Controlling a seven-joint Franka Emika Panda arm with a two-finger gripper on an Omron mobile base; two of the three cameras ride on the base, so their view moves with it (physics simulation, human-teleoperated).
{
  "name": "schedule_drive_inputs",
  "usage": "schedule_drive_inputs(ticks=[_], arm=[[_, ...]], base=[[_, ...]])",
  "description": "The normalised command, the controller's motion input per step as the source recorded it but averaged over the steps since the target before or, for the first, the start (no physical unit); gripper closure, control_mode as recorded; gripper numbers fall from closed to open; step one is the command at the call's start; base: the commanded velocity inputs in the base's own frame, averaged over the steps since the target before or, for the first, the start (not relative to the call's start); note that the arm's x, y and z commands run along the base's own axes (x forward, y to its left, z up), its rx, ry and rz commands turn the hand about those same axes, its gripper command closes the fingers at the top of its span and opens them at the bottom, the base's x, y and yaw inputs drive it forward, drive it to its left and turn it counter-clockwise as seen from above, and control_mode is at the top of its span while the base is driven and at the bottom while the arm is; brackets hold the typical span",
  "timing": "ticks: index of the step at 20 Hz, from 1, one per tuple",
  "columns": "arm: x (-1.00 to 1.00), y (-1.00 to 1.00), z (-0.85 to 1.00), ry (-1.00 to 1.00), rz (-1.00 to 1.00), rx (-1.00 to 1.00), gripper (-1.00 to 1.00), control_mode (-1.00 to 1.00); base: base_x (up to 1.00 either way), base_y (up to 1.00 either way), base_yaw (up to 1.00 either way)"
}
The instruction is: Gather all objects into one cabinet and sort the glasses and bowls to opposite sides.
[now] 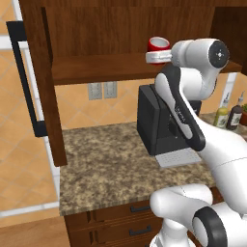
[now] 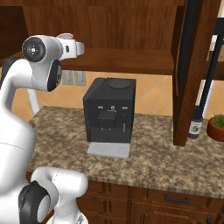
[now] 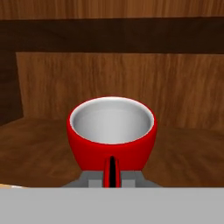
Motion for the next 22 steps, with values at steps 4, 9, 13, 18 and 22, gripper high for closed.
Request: schedule_drive_inputs(ticks=[4, 9, 13, 18, 22], arm=[[0.00, 0.00, 0.00, 0.00, 0.00, 0.00, 1.00, 1.00], [0.00, 0.00, 0.00, 0.00, 0.00, 0.00, 1.00, 1.00], [0.00, 0.00, 0.00, 0.00, 0.00, 0.00, 1.00, 1.00], [0.00, 0.00, 0.00, 0.00, 0.00, 0.00, 1.00, 1.00], [0.00, 0.00, 0.00, 0.00, 0.00, 0.00, 1.00, 1.00]], base=[[-0.49, -0.01, 0.00], [-0.98, -0.06, -0.16], [-1.00, -0.01, -0.40], [-1.00, -0.04, -0.44], [-1.00, -0.10, -0.46]])
